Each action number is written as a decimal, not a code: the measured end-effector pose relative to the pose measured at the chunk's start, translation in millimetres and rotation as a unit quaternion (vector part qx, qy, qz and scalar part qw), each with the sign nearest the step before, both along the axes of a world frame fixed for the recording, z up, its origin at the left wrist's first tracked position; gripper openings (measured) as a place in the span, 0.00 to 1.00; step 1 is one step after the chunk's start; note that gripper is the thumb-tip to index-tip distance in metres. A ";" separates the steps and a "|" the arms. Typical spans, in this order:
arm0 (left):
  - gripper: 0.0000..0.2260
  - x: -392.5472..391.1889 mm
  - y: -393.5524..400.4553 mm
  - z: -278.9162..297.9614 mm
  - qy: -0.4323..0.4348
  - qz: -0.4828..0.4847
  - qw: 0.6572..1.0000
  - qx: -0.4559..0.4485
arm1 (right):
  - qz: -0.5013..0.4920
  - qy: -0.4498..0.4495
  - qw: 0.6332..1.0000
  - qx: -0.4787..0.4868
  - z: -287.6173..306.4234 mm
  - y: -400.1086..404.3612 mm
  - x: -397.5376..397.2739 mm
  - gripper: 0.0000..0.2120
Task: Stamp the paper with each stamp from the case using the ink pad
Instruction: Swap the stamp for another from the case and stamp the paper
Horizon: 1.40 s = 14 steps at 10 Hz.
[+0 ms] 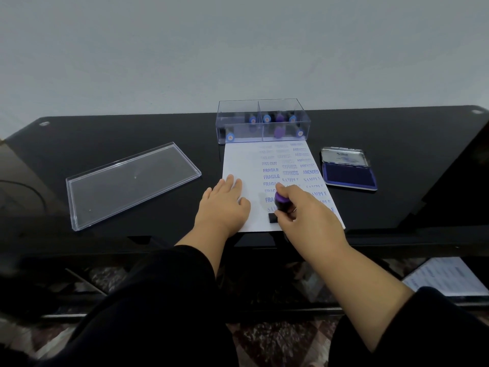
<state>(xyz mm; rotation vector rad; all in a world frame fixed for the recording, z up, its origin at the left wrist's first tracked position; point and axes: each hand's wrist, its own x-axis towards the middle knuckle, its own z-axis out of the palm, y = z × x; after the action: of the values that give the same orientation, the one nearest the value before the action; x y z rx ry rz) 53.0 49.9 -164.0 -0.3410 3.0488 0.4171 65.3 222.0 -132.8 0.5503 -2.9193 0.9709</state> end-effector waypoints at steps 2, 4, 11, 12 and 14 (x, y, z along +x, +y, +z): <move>0.24 0.2 -0.4 0.2 -0.002 0.000 1.000 0.002 | 0.004 0.003 1.000 0.007 1.6 1.0 1.0 0.18; 0.24 -0.1 -0.5 0.5 0.000 0.000 1.000 0.000 | 0.006 0.001 1.000 0.004 2.3 1.3 0.2 0.19; 0.24 1.3 -0.2 0.5 -0.004 -0.003 1.000 -0.004 | -0.063 0.007 0.990 -0.125 8.7 26.4 -26.2 0.18; 0.24 1.7 -0.1 0.2 -0.003 -0.002 1.000 0.000 | -0.071 0.008 0.989 -0.127 8.1 30.1 -32.4 0.20; 0.24 -0.3 1.8 2.8 -0.016 -0.001 1.000 0.001 | -0.082 0.007 0.987 -0.138 7.9 36.5 -46.1 0.20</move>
<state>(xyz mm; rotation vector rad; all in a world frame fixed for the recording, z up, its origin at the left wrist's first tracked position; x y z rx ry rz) 52.7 51.7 -161.2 -0.3416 3.0183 0.4095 19.2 258.5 -125.0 0.2963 -2.6970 1.3095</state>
